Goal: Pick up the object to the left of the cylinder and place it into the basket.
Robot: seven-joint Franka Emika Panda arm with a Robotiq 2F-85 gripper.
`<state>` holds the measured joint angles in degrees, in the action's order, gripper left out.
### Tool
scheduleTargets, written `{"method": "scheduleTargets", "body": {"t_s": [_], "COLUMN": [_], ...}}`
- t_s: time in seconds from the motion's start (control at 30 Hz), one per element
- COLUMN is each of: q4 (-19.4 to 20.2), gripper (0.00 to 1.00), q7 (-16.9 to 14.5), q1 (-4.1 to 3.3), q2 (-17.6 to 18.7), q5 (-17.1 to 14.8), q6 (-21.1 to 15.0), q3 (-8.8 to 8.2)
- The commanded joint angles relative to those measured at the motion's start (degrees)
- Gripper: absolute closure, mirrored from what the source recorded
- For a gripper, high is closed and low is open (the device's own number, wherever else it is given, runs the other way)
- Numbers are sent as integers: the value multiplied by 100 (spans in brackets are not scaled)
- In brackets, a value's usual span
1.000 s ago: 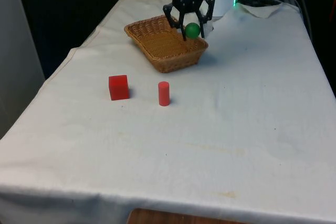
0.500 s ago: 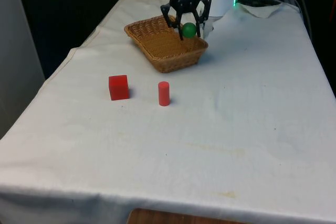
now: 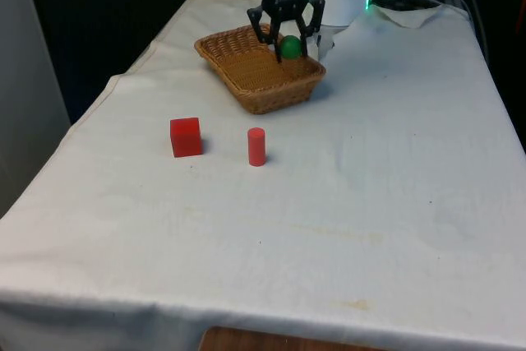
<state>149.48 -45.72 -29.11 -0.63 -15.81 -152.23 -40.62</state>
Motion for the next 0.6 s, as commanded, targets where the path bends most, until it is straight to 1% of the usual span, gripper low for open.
{"method": "scheduleTargets", "body": {"t_s": [0.0,0.03,0.07,0.1,0.13,0.3,0.33,0.37,0.4,0.53,0.57], "q4": [46,57,23,69,80,138,92,143,160,201,218], "gripper": [100,100,100,100,100,100,100,100,100,100,100], "q7": [52,52,0,46,52,57,-6,57,63,74,80], "q1": [23,23,6,29,29,46,23,46,52,63,63], "q2": [17,11,-11,11,11,6,-23,6,6,17,23], "q5": [155,201,74,241,327,544,384,590,682,859,945], "q6": [-103,-103,-6,-103,-103,-126,-11,-126,-138,-160,-178], "q3": [-11,-23,-17,-29,-57,-103,-86,-109,-132,-166,-189]}}
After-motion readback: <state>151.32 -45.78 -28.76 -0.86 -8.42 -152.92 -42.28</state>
